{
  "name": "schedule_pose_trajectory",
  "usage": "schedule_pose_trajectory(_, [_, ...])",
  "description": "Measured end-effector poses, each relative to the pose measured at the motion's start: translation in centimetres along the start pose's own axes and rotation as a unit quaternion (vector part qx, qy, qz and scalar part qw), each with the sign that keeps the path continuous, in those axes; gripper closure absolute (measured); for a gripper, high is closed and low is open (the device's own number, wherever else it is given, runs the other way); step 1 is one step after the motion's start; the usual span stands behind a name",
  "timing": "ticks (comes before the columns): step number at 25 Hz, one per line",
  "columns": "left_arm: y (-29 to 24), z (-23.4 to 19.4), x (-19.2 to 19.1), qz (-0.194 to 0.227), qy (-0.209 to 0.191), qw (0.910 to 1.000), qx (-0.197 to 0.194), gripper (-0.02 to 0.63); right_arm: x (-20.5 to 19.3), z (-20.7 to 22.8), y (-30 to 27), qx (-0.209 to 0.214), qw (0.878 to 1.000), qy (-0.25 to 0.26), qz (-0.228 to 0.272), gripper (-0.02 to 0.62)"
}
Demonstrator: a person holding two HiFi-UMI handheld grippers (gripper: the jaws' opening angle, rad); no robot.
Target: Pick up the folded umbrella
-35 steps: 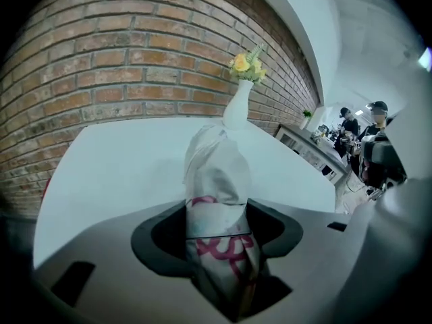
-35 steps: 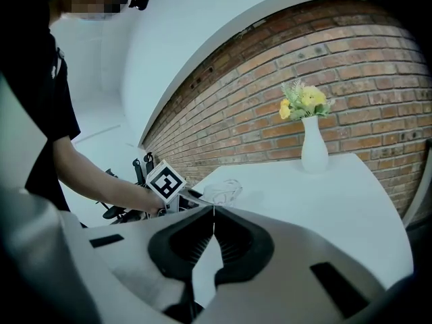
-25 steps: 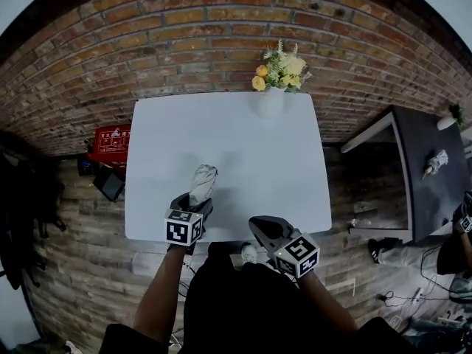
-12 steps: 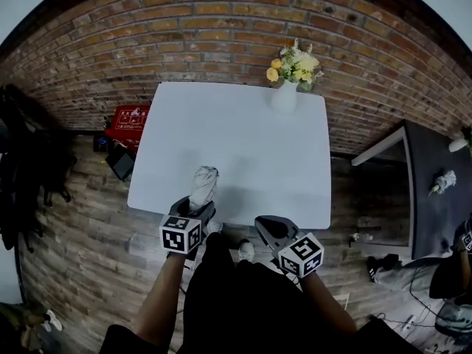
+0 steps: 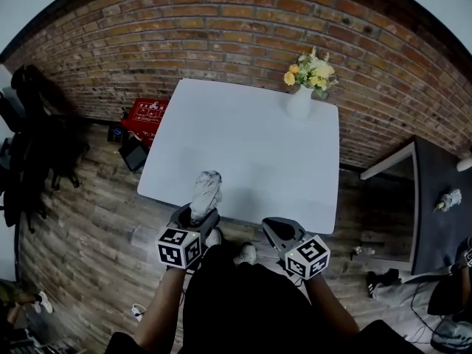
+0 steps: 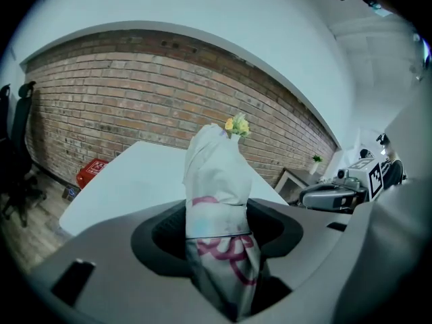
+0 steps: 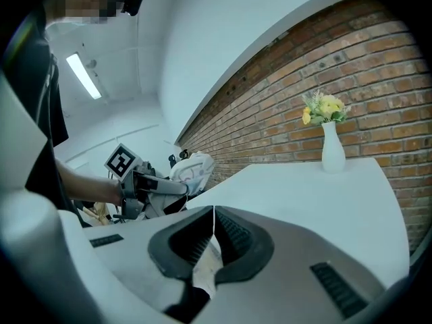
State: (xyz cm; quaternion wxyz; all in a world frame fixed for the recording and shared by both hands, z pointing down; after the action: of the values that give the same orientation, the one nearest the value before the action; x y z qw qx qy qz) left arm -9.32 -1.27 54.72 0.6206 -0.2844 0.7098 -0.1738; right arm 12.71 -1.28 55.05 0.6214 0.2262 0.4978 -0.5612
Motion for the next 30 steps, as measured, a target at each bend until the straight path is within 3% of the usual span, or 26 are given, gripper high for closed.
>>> schedule_pose_trajectory(15, [4.0, -2.2, 5.6, 0.081, 0.0, 0.9956, -0.046, 0.359, 6.7, -2.1, -4.0, 0.012, 0.998, 0.036, 0.054, 0.572])
schedule_pose_trajectory(30, [5.0, -6.8, 11.1, 0.136, -0.011, 0.9858, -0.098, 0.359, 13.4, -3.8, -5.4, -0.045, 0.988, 0.063, 0.131, 0.572])
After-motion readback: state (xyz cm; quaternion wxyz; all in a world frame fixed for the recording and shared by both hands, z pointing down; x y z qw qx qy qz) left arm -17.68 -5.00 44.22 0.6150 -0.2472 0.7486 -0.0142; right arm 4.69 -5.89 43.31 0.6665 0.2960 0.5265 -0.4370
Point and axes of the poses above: the fingertips, and each gripper's own axes: y backward along the fingers, z to its right, x out of its top, the point moved 5 cm from there along y, backward along the fingers, and after that the axes turned 12 degrees about x, right-handed, at the moved point
